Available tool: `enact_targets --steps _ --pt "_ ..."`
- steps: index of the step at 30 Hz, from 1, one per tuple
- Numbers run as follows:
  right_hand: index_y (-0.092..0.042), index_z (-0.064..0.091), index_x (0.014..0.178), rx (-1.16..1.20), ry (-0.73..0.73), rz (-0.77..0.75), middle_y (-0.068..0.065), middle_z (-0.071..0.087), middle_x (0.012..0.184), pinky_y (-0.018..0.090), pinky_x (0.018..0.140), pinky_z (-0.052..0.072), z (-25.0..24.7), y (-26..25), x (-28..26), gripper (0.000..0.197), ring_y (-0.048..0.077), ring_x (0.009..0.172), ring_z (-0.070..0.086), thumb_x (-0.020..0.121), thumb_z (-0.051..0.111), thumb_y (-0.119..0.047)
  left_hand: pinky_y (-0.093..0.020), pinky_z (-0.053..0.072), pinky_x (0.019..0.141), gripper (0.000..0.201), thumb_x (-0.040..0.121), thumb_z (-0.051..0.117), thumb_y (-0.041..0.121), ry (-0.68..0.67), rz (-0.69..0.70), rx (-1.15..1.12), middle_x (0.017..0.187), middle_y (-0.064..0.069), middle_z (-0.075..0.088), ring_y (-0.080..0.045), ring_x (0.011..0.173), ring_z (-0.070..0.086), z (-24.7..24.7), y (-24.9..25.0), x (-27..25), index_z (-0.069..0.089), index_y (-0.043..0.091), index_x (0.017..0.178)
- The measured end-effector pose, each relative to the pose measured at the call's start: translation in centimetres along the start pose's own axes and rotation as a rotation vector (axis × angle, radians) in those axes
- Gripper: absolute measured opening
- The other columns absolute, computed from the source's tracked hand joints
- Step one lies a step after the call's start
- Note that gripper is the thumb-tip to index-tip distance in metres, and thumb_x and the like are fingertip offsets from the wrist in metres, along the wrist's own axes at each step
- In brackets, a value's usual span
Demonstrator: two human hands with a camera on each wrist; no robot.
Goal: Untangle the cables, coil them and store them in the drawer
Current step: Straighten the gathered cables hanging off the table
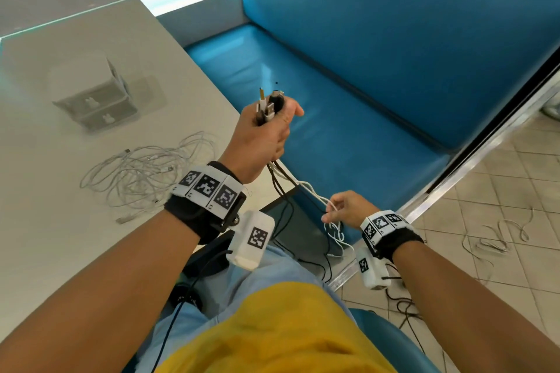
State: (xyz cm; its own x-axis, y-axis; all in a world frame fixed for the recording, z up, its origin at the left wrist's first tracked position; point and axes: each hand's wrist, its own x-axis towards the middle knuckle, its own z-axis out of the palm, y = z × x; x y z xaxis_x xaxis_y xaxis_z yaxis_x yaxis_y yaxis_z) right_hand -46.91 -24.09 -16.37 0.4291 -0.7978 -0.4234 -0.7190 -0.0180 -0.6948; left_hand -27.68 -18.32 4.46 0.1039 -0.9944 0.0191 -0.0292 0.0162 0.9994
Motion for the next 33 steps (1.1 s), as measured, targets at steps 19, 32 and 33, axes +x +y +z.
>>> enact_targets --steps 19,32,33 --pt "-0.025 0.059 0.120 -0.689 -0.032 0.200 0.008 0.064 0.113 0.037 0.083 0.049 0.6 1.2 0.2 0.033 0.029 0.103 0.062 0.091 0.056 -0.041 -0.020 0.014 0.042 0.025 0.100 0.048 0.027 0.035 -0.020 -0.055 0.050 0.006 0.025 -0.009 0.044 0.018 -0.7 0.4 0.5 0.059 0.017 0.079" --pt "-0.014 0.060 0.121 0.302 0.264 -0.369 0.009 0.066 0.089 0.013 0.048 0.040 -8.7 -15.8 -4.4 0.026 0.001 0.058 0.056 0.096 0.056 -0.017 -0.020 0.024 0.043 0.030 0.096 0.050 0.003 -0.062 -0.042 0.017 0.049 0.011 0.031 -0.007 0.044 0.024 -0.5 -1.8 -0.6 0.049 0.021 0.120" --pt "-0.016 0.061 0.117 0.382 0.289 -0.453 0.008 0.068 0.092 0.016 0.052 0.042 -9.1 -17.7 -5.4 0.021 0.004 0.066 0.060 0.098 0.052 -0.018 -0.020 0.025 0.042 0.038 0.093 0.052 -0.001 -0.047 -0.049 0.003 0.050 0.010 0.033 -0.007 0.043 0.026 -0.6 -1.9 -0.5 0.047 0.019 0.125"
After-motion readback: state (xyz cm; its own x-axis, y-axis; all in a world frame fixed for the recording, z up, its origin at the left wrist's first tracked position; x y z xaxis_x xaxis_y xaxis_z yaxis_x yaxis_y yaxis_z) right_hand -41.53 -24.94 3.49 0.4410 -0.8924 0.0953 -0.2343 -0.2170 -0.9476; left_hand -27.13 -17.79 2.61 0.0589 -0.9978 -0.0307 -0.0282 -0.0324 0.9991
